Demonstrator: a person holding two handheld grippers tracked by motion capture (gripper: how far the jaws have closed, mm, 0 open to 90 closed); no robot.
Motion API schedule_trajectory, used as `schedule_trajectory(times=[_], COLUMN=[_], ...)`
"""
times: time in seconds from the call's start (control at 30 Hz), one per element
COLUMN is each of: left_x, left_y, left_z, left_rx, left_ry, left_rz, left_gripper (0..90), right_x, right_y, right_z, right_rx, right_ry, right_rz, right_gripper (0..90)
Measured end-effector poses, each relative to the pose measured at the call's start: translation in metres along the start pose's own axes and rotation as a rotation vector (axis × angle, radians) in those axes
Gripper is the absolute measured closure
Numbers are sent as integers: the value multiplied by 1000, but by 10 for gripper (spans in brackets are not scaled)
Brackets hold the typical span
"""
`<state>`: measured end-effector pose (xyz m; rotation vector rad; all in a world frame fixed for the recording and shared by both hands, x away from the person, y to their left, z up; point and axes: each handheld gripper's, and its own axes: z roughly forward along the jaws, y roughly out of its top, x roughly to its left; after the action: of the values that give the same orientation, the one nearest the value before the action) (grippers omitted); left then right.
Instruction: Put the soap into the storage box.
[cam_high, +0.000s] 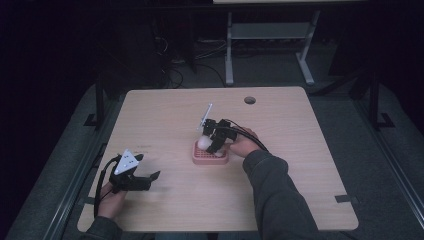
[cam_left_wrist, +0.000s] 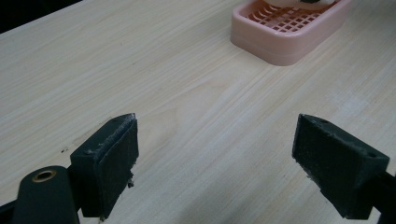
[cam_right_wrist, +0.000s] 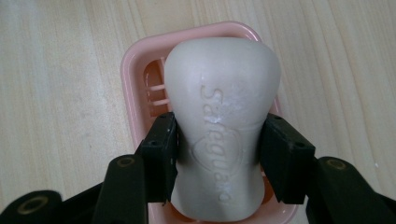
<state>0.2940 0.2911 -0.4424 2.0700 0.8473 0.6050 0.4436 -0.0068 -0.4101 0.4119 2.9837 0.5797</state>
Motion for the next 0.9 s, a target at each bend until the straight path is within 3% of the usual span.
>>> schedule_trajectory(times=[0.9], left_x=[0], left_y=[0], left_z=[0], left_rx=[1], left_ry=[0], left_rz=[0], left_gripper=[139], right_x=[1], right_y=[4], right_z=[9], right_rx=[27], right_ry=[14], right_rz=[-5], right_gripper=[476])
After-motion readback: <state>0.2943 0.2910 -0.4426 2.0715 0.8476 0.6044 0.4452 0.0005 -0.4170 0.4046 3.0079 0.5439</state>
